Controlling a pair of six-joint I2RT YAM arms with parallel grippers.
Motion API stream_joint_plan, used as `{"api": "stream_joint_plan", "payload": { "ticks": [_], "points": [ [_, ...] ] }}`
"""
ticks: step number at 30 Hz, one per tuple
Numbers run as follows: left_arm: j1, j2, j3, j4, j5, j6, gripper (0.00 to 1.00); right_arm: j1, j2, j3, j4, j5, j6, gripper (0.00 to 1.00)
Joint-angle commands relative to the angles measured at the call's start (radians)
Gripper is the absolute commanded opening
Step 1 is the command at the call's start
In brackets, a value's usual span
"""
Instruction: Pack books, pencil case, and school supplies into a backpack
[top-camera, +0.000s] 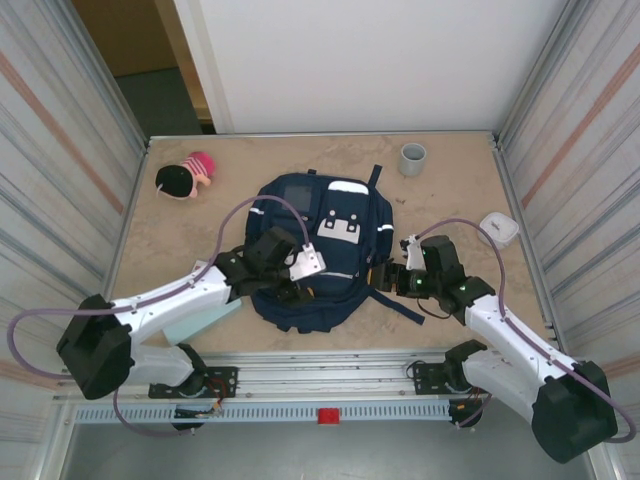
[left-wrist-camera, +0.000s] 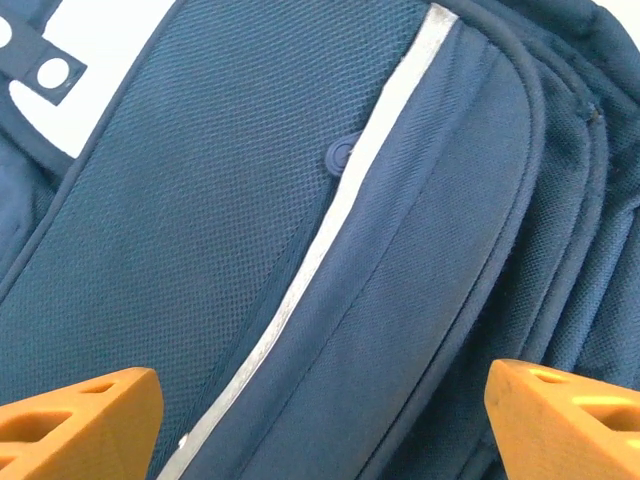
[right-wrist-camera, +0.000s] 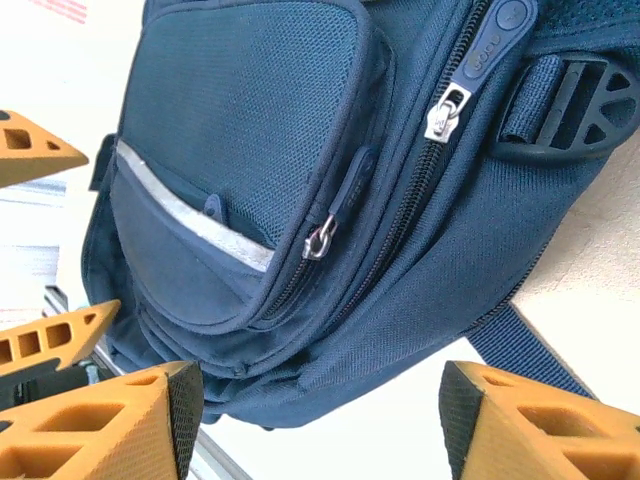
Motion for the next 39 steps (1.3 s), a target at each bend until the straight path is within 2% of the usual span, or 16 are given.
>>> {"api": "stream_joint_plan", "payload": {
  "ticks": [1,4,9,13,18,22,25,26,27,29,30,31,37,39],
  "points": [
    [-0.005,0.024,0.043,0.031,0.064,0.141,0.85,0.009,-0.016,-0.004,0.040,0.031,0.037,0.65],
    [-0.003,0.070,0.105,-0.041,0.104,0.254,0.87,0.015,-0.022,0.003,0.047,0.032,0.012,0.64],
    [0.003,0.149,0.188,-0.140,0.177,0.406,0.90,0.034,-0.055,0.016,0.033,0.104,-0.017,0.65],
    [0.007,0.235,0.256,-0.203,0.180,0.493,0.90,0.035,-0.052,0.022,0.042,0.116,-0.021,0.65],
    [0.006,0.355,0.355,-0.277,0.149,0.541,0.91,0.040,-0.041,0.030,0.043,0.136,-0.024,0.65],
    [0.006,0.398,0.366,-0.262,0.172,0.547,0.92,0.044,-0.030,0.020,0.064,0.146,-0.016,0.65],
    [0.008,0.418,0.347,-0.200,0.127,0.517,0.90,0.045,-0.018,0.018,0.072,0.142,-0.019,0.66],
    [0.007,0.419,0.337,-0.175,0.113,0.508,0.85,0.045,-0.013,0.017,0.073,0.142,-0.023,0.66],
    [0.008,0.418,0.323,-0.149,0.101,0.497,0.75,0.046,-0.009,0.018,0.074,0.141,-0.029,0.66],
    [0.008,0.403,0.306,-0.122,0.093,0.475,0.38,0.045,-0.003,0.017,0.077,0.138,-0.039,0.66],
    [0.009,0.390,0.303,-0.119,0.096,0.455,0.16,0.045,-0.001,0.014,0.081,0.138,-0.043,0.66],
    [0.011,0.375,0.306,-0.128,0.107,0.436,0.00,0.045,-0.002,0.009,0.087,0.138,-0.046,0.66],
    [0.054,0.254,0.343,-0.224,0.243,0.357,0.00,-0.002,-0.024,0.013,0.107,0.123,-0.059,0.69],
    [0.077,0.202,0.344,-0.228,0.291,0.355,0.00,-0.036,-0.012,0.012,0.148,0.080,-0.065,0.70]
  ]
}}
